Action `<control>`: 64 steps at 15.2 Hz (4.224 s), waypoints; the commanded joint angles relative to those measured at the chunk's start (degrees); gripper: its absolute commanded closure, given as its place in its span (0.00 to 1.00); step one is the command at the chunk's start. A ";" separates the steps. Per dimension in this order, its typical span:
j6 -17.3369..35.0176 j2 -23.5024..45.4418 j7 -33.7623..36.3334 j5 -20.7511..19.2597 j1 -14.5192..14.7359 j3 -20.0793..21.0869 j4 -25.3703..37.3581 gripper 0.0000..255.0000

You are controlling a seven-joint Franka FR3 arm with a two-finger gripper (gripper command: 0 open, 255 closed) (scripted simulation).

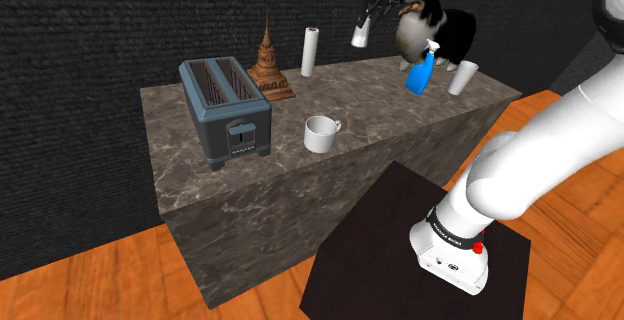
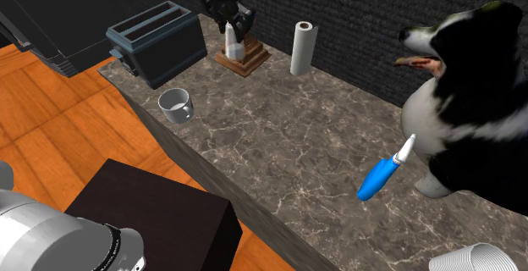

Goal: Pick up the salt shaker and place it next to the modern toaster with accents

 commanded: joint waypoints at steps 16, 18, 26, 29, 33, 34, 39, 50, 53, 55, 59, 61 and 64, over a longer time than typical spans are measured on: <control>2.60 -9.84 25.59 -2.71 6.30 18.49 -11.02 1.00; 2.71 -9.77 28.48 -2.63 7.13 20.64 -11.01 1.00; 3.65 -7.55 38.94 -2.62 10.05 28.35 -9.63 1.00; 5.95 -7.69 38.97 -2.59 10.08 28.40 -12.07 1.00; 9.03 -7.70 39.03 -2.57 10.12 28.48 -15.15 1.00; 9.80 -7.67 39.04 -2.56 10.13 28.50 -15.90 1.00; 13.69 -7.32 39.15 -2.57 10.16 28.63 -19.45 1.00; 22.47 -5.39 39.50 -2.73 10.15 28.98 -26.29 1.00; 24.92 -4.56 39.64 -2.83 10.12 29.10 -27.93 1.00; 26.57 -3.94 39.74 -2.92 10.09 29.18 -28.96 1.00; 29.91 -2.51 39.99 -3.14 10.01 29.36 -30.88 1.00; 31.60 -1.71 40.14 -3.28 9.96 29.45 -31.77 1.00; 34.16 -0.39 40.39 -3.54 9.86 29.60 -33.01 1.00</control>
